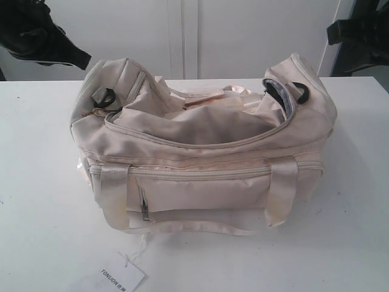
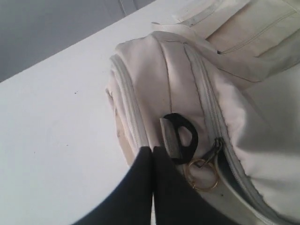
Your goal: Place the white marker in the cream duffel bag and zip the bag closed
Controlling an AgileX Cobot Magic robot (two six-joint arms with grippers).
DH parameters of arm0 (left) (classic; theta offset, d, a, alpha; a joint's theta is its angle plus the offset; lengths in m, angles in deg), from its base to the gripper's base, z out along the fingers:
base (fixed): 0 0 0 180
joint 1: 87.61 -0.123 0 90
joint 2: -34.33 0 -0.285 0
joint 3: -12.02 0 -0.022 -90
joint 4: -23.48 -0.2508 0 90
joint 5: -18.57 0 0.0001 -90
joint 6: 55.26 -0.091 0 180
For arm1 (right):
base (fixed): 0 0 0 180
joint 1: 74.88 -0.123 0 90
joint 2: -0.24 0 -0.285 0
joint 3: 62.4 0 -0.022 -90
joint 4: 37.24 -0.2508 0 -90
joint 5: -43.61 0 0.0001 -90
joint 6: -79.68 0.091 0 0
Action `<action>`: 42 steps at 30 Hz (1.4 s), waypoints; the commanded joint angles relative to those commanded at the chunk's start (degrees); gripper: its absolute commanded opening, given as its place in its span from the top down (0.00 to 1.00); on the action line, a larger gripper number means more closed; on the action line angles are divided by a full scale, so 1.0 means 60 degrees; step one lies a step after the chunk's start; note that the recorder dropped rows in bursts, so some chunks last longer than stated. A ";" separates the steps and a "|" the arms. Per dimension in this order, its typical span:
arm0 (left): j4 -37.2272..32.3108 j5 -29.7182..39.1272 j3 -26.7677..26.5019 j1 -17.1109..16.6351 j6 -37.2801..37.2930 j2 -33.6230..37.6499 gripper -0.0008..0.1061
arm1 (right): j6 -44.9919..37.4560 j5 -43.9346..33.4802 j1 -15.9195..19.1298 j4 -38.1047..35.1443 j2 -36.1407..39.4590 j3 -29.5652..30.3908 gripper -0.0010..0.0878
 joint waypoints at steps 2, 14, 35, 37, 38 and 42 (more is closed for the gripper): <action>0.0000 0.0014 0.0000 -0.0243 0.0279 0.0073 0.99 | 0.0000 0.0000 0.0000 0.0000 0.0000 0.0000 0.99; 0.0683 0.0400 0.0018 -0.0381 0.0351 0.1047 0.77 | 0.0000 -0.0002 0.0000 -0.0019 0.0000 0.0000 0.99; 0.1995 0.0164 0.0018 -0.0381 0.0351 0.2143 0.51 | 0.0000 0.0037 0.0000 -0.0019 0.0000 0.0000 0.99; 0.2230 0.0186 0.0018 -0.0381 0.0351 0.2166 0.58 | 0.0000 0.0037 0.0000 -0.0019 0.0000 0.0000 0.99; 0.2451 0.0186 0.0018 -0.0381 0.0279 0.2166 0.64 | 0.0000 0.0037 0.0000 -0.0019 0.0000 0.0000 0.99; 0.2852 0.0139 0.0018 -0.0381 0.0279 0.2166 0.85 | 0.0000 0.0037 0.0000 -0.0019 0.0000 0.0000 0.99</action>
